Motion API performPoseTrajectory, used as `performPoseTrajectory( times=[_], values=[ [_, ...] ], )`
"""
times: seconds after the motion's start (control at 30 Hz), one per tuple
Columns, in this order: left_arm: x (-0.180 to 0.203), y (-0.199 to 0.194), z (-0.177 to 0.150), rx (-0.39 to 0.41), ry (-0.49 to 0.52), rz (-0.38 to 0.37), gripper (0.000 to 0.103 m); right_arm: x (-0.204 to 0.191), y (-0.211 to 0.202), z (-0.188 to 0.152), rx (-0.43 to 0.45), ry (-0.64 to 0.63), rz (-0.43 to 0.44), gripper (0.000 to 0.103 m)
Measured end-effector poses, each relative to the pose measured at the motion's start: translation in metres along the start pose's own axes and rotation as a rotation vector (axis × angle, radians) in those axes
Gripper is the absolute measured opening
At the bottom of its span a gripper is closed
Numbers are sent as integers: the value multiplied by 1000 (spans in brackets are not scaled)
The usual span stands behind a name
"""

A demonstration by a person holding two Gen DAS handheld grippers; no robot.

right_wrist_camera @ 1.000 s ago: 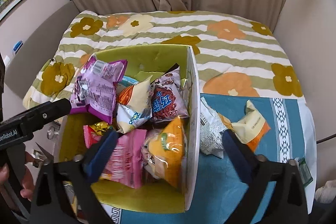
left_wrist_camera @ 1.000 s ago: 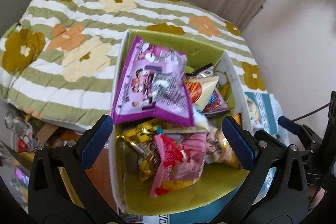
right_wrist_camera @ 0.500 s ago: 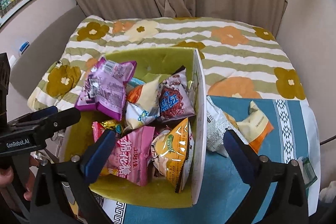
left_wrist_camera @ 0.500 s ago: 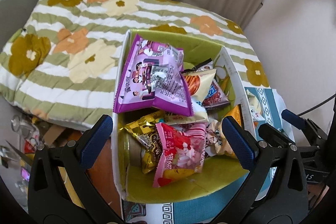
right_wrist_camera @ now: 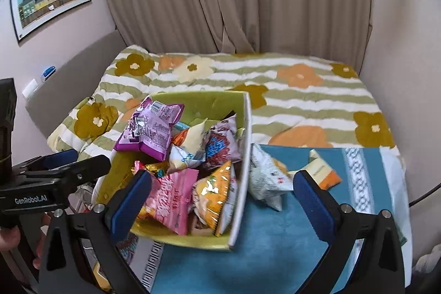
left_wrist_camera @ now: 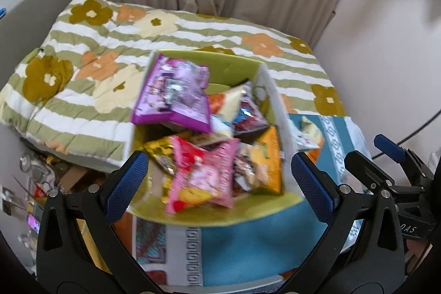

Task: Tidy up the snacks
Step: 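Move both tools back toward the pink and green packets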

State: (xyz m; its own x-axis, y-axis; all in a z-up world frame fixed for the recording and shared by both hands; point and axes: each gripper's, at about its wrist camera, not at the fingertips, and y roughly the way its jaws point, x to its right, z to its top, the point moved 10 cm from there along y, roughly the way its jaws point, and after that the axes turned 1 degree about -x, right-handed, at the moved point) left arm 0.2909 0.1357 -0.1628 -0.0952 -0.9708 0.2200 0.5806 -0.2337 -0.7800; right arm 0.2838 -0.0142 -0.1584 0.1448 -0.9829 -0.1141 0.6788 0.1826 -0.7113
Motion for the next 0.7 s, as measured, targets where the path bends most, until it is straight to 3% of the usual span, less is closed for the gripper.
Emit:
performPoseTrajectory(
  times=[0.43,0.7],
  values=[
    [126,-18,-62,-2,37,-51,103,100,-82,-49,-14,72,-44,102],
    [203,9,-107,-66,57,-101,103,175,-104,-88,-14,64,-101,102]
  ],
)
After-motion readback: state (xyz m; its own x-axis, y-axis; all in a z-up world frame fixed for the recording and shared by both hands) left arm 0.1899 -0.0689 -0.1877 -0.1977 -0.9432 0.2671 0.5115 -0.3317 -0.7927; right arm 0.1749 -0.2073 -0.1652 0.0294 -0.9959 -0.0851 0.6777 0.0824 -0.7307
